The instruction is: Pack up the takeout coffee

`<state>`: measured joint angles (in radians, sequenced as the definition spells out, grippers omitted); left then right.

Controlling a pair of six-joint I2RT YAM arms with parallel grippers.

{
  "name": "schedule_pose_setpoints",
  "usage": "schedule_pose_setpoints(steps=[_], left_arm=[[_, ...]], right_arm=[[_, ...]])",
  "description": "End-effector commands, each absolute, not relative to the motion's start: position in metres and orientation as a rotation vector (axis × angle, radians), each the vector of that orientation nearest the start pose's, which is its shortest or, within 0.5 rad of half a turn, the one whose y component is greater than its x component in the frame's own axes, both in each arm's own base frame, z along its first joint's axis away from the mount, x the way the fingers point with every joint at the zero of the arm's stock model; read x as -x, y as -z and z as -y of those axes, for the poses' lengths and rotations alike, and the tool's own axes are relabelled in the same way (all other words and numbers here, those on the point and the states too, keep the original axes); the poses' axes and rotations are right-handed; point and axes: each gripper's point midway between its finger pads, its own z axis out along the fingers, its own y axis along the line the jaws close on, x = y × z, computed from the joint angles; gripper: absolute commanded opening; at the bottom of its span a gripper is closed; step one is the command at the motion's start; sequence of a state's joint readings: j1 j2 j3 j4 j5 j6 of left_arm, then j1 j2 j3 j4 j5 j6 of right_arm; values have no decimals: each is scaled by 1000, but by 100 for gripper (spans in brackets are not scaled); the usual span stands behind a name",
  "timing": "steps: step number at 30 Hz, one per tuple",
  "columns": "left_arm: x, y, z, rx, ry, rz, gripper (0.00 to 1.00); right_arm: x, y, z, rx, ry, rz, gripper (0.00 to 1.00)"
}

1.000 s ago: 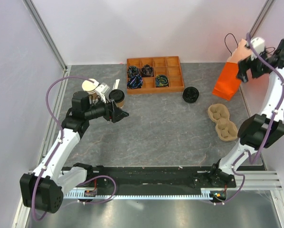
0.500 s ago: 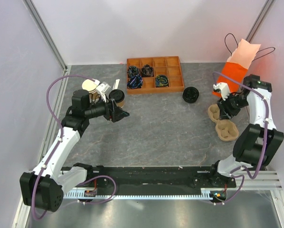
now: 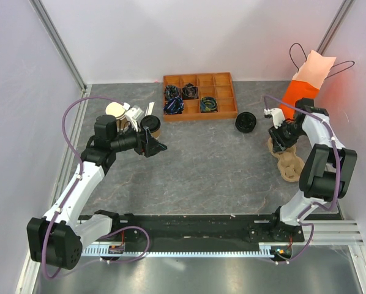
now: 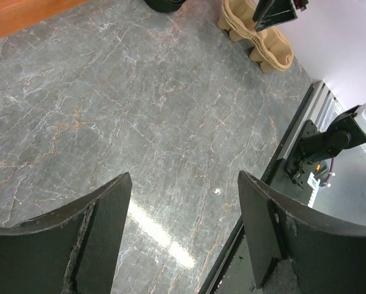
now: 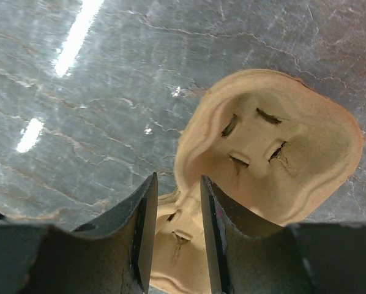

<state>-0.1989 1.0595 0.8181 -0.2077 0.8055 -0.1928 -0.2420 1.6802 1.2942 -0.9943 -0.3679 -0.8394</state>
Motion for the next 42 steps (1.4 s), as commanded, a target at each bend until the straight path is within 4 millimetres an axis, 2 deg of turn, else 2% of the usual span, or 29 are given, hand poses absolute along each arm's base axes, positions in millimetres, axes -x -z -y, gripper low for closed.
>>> schedule_pose_setpoints(steps=[1,14,24,29,30,31,38,42], left_arm=[[-267,-233,190,-553,1048,-1915,78],[-269,-231,189,-548,1039,-1920,78],[-270,-231,189,-546,1042,-1925,78],[-271,-231,190,-546,1042,-1925,77],[-271,-230,190,-545,1043,-1928,77],[-271,-230,190,-545,1043,-1926,78],[-270,-232,191,-556,1053,-1922,77],[-269,-231,194,-571,1073,-1923,77]], right_arm=[[-323,-83,49,855,-265,-2657,41],[-311,-70,50,893,-287,-2700,41],[-310,-66,53,918,-265,-2703,39],[-312,-71,53,925,-257,-2690,32],[-312,-71,53,927,-256,-2688,29],[-312,-71,53,931,-258,-2687,22],[-309,-74,51,947,-273,-2686,1],[-310,-82,52,964,-261,-2664,0]])
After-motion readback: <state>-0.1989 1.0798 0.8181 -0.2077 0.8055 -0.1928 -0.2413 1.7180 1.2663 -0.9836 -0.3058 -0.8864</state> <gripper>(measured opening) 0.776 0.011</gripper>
